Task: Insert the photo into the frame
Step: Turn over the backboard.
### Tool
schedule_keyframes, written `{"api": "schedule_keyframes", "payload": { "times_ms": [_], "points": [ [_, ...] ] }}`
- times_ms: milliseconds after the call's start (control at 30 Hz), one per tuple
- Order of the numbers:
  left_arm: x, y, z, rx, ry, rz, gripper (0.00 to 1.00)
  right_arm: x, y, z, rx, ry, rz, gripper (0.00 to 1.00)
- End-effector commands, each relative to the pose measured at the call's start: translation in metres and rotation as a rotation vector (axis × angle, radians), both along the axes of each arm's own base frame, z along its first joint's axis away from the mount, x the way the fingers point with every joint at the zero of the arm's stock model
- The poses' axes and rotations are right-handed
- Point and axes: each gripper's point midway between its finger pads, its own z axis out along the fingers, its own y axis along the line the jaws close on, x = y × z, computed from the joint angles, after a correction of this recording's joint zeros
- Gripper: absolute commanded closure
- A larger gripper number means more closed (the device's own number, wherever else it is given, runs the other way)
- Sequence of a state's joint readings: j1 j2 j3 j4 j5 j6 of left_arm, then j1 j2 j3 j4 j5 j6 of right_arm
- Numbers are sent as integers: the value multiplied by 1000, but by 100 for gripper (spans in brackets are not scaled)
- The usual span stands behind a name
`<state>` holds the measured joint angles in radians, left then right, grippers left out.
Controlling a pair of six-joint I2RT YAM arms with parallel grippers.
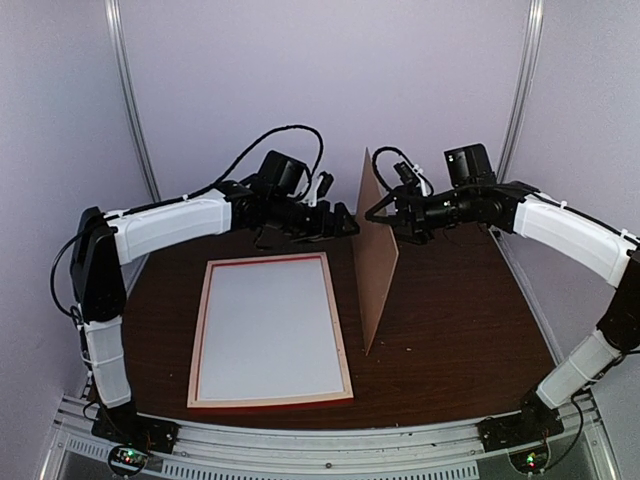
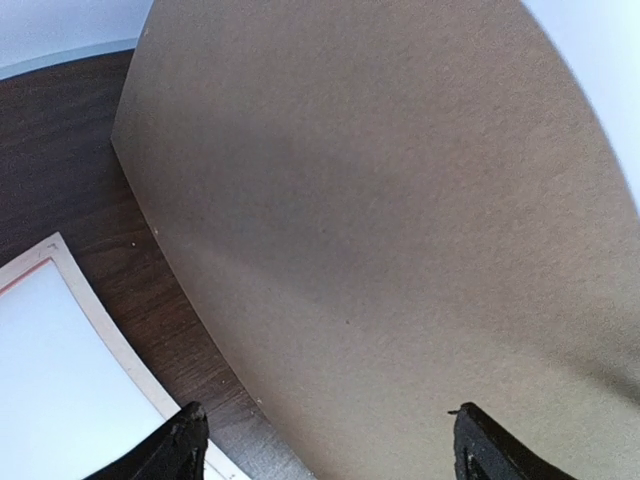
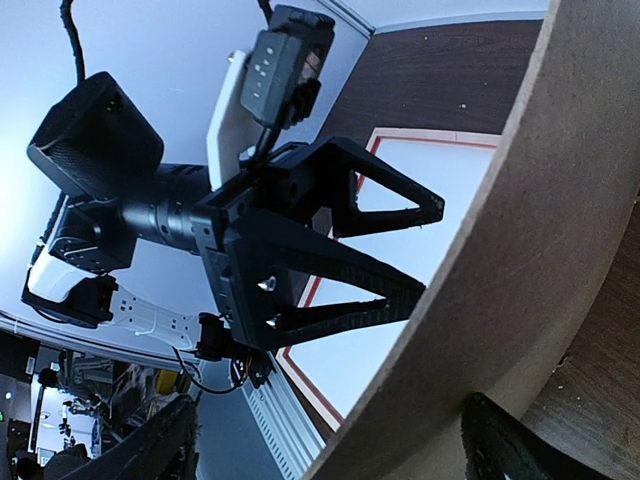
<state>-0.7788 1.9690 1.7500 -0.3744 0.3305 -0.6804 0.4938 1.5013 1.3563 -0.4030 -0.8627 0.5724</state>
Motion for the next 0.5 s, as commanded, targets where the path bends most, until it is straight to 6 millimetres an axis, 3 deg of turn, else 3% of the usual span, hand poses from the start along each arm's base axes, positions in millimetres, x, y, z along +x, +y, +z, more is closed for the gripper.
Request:
{"api": "schedule_keyframes", "payload": {
  "times_ms": [0,233,467],
  "points": [
    [2,5,81,-140,-114,17,14,3,12,17,33,-49,12,10],
    [7,2,108,-180,-161,18,11,1,25,18,41,-49,40,10],
    [16,-10,108,-172,-153,9,10,-5,38,20,59,-50,70,10]
  ]
}}
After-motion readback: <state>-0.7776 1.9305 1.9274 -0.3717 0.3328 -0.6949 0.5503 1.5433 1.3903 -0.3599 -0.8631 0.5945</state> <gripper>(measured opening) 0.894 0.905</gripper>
